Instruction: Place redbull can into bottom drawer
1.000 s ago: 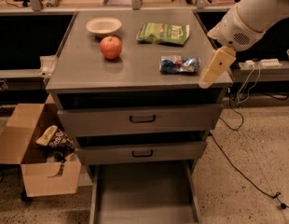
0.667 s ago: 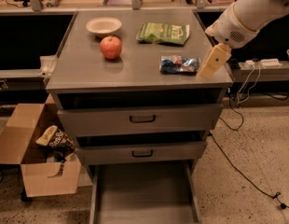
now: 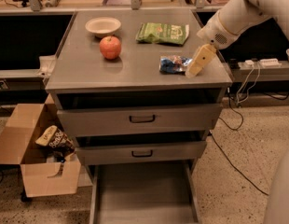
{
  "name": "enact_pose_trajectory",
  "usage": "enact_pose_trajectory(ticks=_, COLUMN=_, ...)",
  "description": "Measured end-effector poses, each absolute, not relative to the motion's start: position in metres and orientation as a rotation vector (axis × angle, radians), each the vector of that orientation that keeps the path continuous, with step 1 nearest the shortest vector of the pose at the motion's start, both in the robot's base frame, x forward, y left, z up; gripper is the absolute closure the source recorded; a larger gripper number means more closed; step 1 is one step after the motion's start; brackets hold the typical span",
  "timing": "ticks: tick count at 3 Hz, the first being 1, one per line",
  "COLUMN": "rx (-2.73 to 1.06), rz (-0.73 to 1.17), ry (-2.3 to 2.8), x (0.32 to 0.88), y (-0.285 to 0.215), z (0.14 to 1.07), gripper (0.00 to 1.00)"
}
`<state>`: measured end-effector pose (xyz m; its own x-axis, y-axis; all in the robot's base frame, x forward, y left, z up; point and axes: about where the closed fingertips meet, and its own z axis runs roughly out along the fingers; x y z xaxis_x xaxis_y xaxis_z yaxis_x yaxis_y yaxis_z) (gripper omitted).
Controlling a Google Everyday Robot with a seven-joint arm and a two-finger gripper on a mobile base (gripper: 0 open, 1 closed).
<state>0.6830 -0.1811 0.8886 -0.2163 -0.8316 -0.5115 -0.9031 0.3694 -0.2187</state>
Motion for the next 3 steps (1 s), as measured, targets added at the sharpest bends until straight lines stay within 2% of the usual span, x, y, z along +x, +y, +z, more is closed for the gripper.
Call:
enact_pose_trajectory(ticks=1, rx=-1.486, rz=0.185, ry=2.12, x=0.7, y=-0.178, z=0.866, gripper=0.0)
enact_pose_trajectory(ticks=2, rx=-1.503, rz=0.21, ry=2.145, x=0.71, y=-0.168, z=0.848, gripper=0.18)
enact_pose_trajectory(ticks=3, rx=-1.514, rz=0.224, ry=2.145, x=0.714, y=-0.161, z=0.842, gripper=0.43)
